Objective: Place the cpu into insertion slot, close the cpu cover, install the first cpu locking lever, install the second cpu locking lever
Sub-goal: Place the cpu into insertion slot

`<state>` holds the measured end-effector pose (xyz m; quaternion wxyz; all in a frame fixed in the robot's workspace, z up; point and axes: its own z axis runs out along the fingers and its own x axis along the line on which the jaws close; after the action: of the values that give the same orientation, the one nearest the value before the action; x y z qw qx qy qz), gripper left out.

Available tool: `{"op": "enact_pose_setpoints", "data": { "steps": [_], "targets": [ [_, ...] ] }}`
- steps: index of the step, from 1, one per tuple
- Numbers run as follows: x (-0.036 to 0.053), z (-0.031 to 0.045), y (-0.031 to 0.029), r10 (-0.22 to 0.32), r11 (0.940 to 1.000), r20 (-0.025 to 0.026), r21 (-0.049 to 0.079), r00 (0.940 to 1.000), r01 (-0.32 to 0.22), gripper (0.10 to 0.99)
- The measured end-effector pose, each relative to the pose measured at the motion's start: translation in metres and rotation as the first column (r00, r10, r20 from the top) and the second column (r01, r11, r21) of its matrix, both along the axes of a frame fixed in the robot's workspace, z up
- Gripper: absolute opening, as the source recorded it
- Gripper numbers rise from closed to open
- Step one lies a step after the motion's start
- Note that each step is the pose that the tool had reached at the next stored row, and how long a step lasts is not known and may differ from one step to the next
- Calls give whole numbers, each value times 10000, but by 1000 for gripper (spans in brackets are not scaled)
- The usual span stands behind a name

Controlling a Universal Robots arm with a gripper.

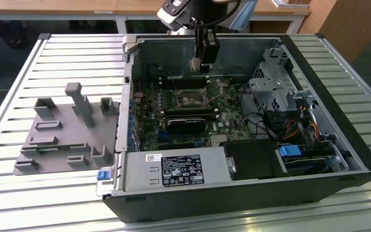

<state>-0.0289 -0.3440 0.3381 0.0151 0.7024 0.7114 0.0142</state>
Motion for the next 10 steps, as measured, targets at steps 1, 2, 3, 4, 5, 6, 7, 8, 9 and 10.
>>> {"op": "enact_pose_setpoints", "data": {
  "steps": [1, 2, 3, 4, 5, 6, 7, 8, 9, 10],
  "targets": [
    [0, -5, 0, 0, 10000, 0, -2, 10000, 0, 537],
    [0, -11, -1, 0, 10000, 0, -3, 10000, 0, 537],
    [0, -18, 0, 0, 10000, 0, -2, 10000, 0, 537],
    [0, -25, 0, 0, 10000, 0, -3, 10000, 0, 537],
    [0, -32, 0, 0, 10000, 0, -3, 10000, 0, 537],
    [0, -39, 0, 0, 10000, -1, -4, 10000, 0, 537],
    [0, -45, 0, 0, 10000, -1, -4, 10000, 0, 537],
    [0, -50, 0, 0, 10000, -2, -4, 10000, 0, 537],
    [0, -55, 0, 0, 10000, -3, -4, 10000, 0, 537],
    [0, -61, 0, -1, 10000, -3, -4, 10000, 1, 537]
  ]
}}
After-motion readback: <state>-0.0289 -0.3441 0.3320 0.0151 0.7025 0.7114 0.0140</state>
